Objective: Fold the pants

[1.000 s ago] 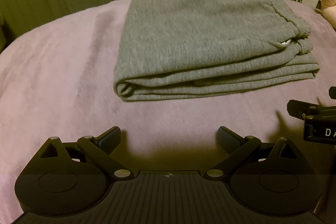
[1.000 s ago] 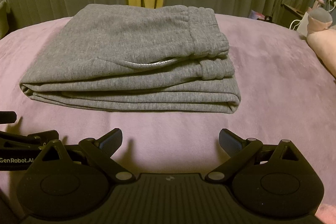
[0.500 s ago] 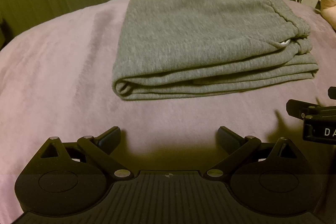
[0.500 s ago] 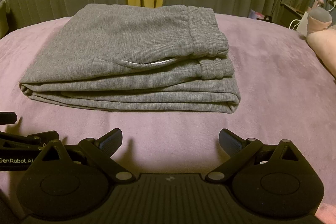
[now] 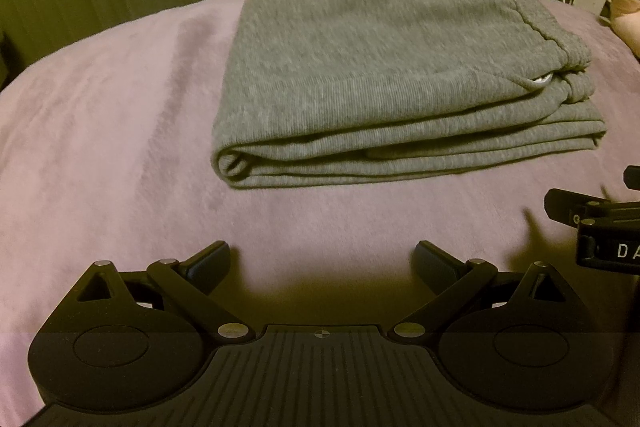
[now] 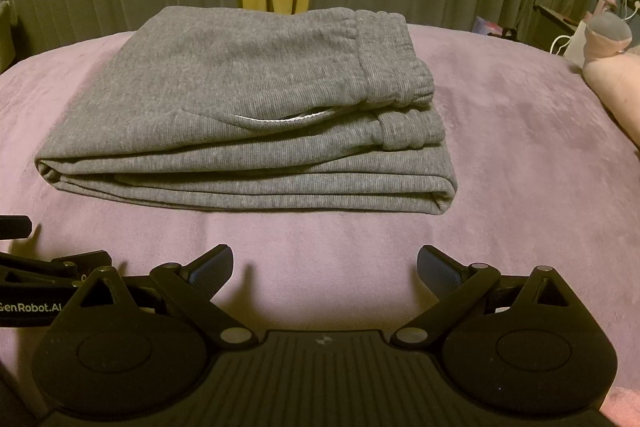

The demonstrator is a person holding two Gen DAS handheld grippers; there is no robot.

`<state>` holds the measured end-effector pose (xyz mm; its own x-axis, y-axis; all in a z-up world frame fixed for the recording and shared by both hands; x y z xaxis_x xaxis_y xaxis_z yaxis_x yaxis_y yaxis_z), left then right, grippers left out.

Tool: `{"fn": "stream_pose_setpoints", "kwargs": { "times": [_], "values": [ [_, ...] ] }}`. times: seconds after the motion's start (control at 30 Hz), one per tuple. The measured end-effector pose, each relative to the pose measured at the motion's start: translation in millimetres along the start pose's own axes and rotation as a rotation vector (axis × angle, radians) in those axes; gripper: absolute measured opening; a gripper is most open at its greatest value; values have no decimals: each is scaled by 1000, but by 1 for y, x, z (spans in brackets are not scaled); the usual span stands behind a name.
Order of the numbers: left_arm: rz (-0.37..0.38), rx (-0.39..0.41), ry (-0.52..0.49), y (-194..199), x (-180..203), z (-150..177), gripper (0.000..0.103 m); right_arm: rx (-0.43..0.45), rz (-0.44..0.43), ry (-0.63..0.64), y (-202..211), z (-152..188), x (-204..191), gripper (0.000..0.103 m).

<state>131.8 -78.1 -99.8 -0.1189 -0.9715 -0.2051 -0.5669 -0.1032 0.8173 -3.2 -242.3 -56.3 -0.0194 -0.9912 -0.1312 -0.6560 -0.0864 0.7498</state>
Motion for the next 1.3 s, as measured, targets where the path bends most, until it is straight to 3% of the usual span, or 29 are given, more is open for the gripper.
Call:
{"fn": "stream_pose_setpoints", "kwargs": {
  "times": [1.3],
  "values": [
    [26, -19, 16, -1, -1, 0, 101, -12, 6, -15, -4, 4, 1, 99]
  ]
}}
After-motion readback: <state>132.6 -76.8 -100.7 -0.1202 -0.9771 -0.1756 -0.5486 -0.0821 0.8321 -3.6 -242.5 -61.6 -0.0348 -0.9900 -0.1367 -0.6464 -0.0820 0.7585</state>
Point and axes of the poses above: each gripper's, at about its wrist camera, not at the fingertips, and y roughly against the way its jaws point, x to its right, z to its underside, the point moved 6 cm from there along -y, roughly the way its jaws point, and after that the axes turned 13 degrees about -z, right-handed, at the moved point
